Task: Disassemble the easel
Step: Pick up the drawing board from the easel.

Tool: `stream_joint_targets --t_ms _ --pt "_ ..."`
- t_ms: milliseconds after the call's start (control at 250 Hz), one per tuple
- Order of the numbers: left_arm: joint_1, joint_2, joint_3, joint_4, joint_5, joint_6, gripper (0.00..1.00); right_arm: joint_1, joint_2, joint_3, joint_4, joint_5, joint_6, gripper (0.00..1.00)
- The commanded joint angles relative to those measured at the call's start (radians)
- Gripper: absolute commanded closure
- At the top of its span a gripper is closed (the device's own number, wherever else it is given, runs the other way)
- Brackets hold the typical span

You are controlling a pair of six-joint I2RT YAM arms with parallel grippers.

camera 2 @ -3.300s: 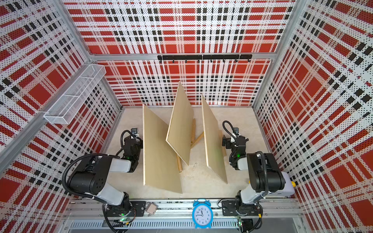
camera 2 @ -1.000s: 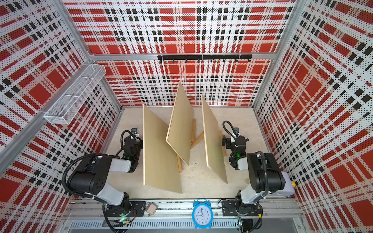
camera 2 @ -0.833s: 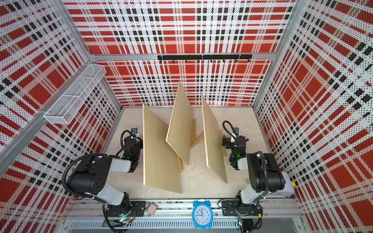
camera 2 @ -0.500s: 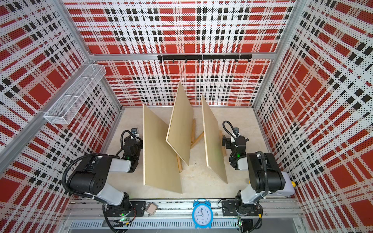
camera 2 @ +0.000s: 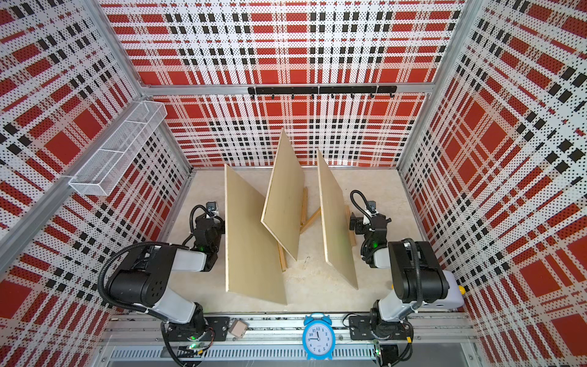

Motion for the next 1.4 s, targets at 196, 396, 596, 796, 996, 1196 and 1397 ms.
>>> stream_joint_targets --t_ms 196,396,596,796,996,1196,1397 --pt "0.024 -0.006 0.011 0.004 0.041 -0.018 0.01 0.001 -0.001 0.004 0.04 -0.001 -0.01 0.0" --pt "0.044 -0.082 0.004 -0.047 0.003 -0.057 0.01 -0.002 -0.082 0.091 -0.183 -0.009 -0.009 0.0" --pt "0.037 -0.3 0.027 -0.253 -0.071 -0.065 0.01 -0.004 -0.229 0.195 -0.484 -0.039 0.069 0.0" --pt "0.001 -0.563 0.252 -0.784 -0.116 -0.033 0.01 -0.008 -0.387 0.275 -0.825 -0.056 0.28 0.0" --pt "-0.052 -0.635 0.466 -1.111 -0.297 -0.051 0.01 -0.007 -0.571 0.3 -1.033 -0.086 0.31 0.0" --pt "-0.134 -0.613 0.708 -1.504 -0.255 -0.044 0.01 -0.007 -0.638 0.415 -1.317 -0.092 0.29 0.0" --pt "-0.138 -0.667 0.866 -1.635 -0.125 -0.146 0.0 -0.007 -0.682 0.545 -1.422 -0.221 0.295 0.0"
